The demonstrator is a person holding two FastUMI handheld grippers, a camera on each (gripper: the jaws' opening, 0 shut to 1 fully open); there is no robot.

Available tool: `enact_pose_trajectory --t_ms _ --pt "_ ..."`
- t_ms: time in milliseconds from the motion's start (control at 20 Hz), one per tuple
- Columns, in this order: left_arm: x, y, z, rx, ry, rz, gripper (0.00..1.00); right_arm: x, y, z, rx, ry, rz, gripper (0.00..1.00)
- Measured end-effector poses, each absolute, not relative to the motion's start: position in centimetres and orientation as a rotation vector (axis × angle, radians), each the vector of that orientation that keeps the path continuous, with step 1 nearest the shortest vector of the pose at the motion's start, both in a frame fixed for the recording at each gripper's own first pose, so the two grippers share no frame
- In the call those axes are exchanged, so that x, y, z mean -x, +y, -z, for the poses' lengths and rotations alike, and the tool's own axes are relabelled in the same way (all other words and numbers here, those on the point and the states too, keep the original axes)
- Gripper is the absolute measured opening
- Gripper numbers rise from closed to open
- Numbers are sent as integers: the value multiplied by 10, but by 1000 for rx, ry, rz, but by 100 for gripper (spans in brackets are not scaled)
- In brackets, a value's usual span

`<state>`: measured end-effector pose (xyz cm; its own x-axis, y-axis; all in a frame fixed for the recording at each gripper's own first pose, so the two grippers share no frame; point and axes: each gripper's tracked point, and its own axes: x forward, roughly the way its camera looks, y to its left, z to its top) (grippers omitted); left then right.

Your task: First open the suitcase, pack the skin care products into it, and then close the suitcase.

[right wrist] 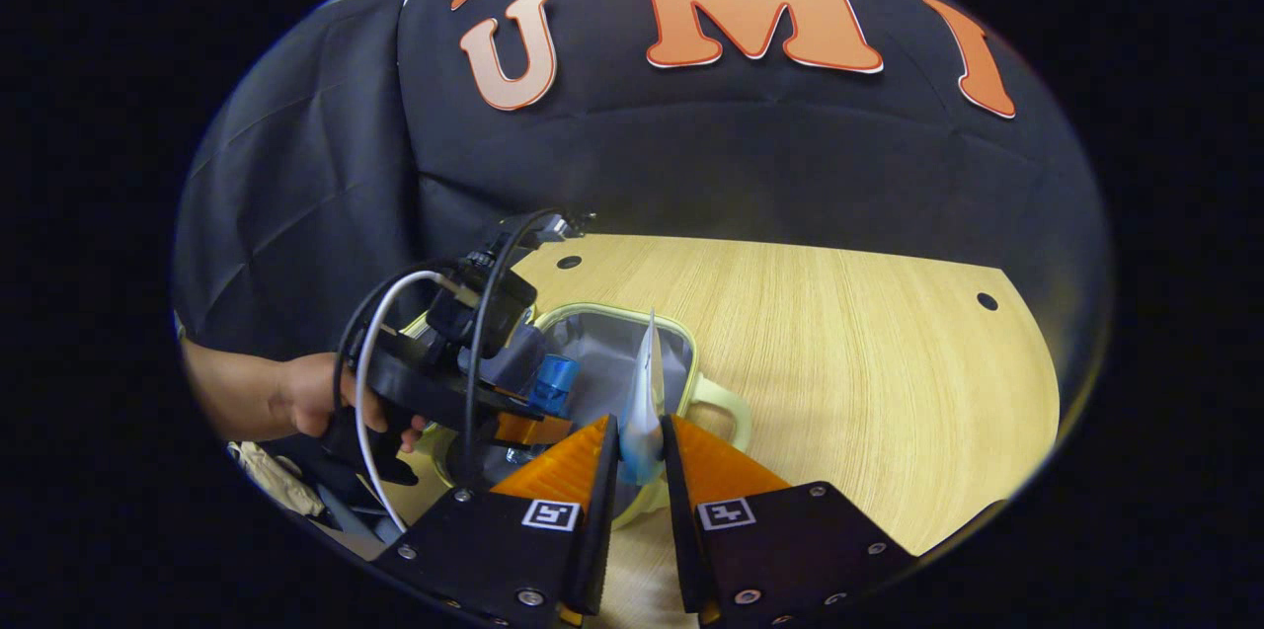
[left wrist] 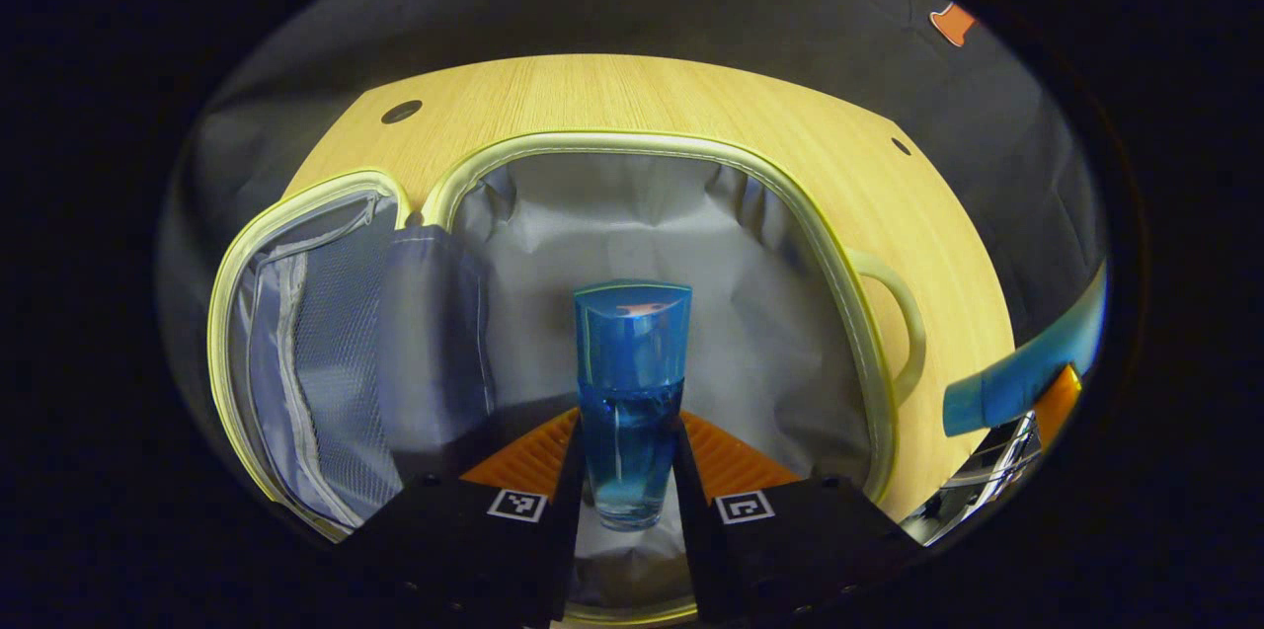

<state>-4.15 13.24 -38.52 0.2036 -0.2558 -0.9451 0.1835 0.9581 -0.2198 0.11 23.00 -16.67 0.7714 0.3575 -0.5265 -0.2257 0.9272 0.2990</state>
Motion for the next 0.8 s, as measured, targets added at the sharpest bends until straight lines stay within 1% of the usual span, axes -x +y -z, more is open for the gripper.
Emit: enact_pose_trajectory --t_ms 50,300,450,550,700,800 --pt "40 133 389 60 1336 294 47 -1 231 167 -230 619 -320 30" --pt "37 132 402 55 1362 262 47 -4 241 175 -260 650 -331 30" --pt "34 138 402 36 1359 226 49 -6 247 181 -286 680 -338 30" --pt "32 138 394 42 1341 227 50 -12 250 191 -299 707 -339 30" --pt "31 148 378 48 1284 226 62 -16 259 198 -334 751 -358 30" --pt "28 155 362 78 1226 225 64 -19 265 201 -364 778 -374 30"
